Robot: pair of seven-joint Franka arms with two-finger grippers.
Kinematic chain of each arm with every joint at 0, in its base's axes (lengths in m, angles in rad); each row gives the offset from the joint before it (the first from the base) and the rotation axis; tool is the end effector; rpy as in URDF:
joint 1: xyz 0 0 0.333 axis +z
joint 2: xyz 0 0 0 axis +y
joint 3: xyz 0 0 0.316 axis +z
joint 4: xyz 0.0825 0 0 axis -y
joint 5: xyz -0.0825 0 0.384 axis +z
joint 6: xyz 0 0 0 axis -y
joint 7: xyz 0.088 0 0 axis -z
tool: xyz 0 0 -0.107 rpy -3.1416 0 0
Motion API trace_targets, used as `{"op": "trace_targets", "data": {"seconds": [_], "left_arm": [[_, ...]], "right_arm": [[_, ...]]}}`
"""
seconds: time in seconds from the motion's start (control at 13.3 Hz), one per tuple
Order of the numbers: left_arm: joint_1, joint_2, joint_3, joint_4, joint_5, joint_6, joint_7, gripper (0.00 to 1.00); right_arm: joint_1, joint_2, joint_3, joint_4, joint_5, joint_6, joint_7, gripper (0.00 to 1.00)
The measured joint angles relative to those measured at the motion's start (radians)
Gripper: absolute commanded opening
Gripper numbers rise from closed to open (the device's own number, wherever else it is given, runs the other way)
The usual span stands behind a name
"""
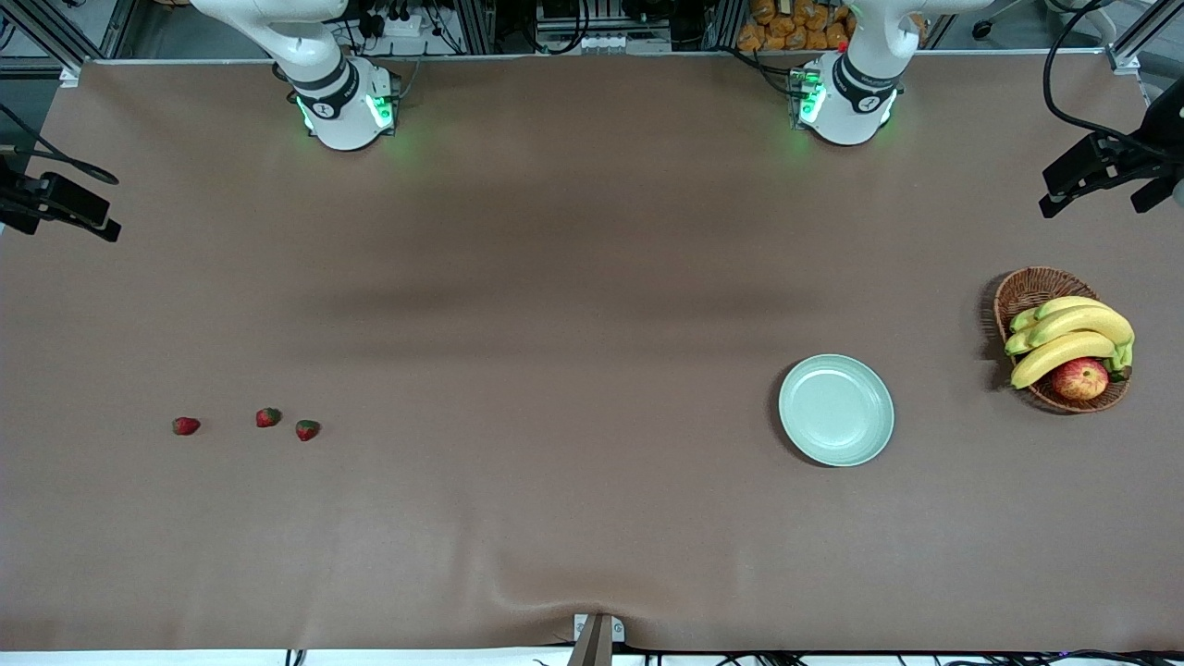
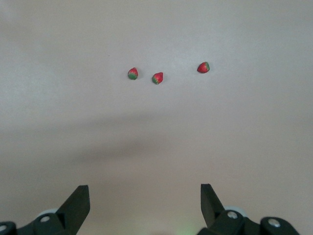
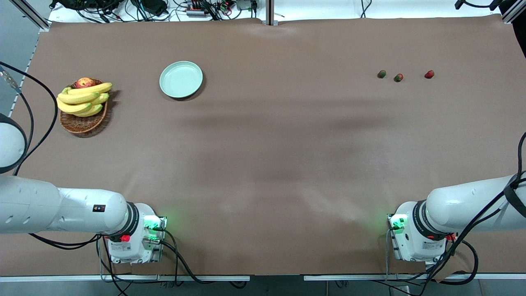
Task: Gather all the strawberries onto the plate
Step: 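Reach the right gripper down to the first red strawberry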
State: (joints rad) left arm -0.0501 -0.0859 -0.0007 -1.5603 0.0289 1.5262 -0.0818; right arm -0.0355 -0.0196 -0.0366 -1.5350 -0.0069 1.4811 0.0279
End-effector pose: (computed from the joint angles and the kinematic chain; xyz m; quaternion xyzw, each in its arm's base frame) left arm 0.5223 -0.0234 0.6717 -0.9994 -0.0165 -0.0268 0.0127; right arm 0.5379 -0.0399 0.6442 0.9986 -0.0502 -0.0172 0.0027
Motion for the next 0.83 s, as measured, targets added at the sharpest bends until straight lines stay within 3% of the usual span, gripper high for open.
{"op": "trace_targets", "data": {"seconds": [0.6,0.83], "left_arm": [[0.000,0.000,0.000,0.000,0.000,-0.001,0.000,1.00],[0.000,0.003,0.000,0.000,0.000,-0.001,0.000,1.00]], "right_arm": [[0.000,0.005,0.001,-0.001,-0.013,0.009,-0.019,1.00],[-0.002,0.064,0.000,-0.010,-0.013,0.049,-0.019,1.00]]}}
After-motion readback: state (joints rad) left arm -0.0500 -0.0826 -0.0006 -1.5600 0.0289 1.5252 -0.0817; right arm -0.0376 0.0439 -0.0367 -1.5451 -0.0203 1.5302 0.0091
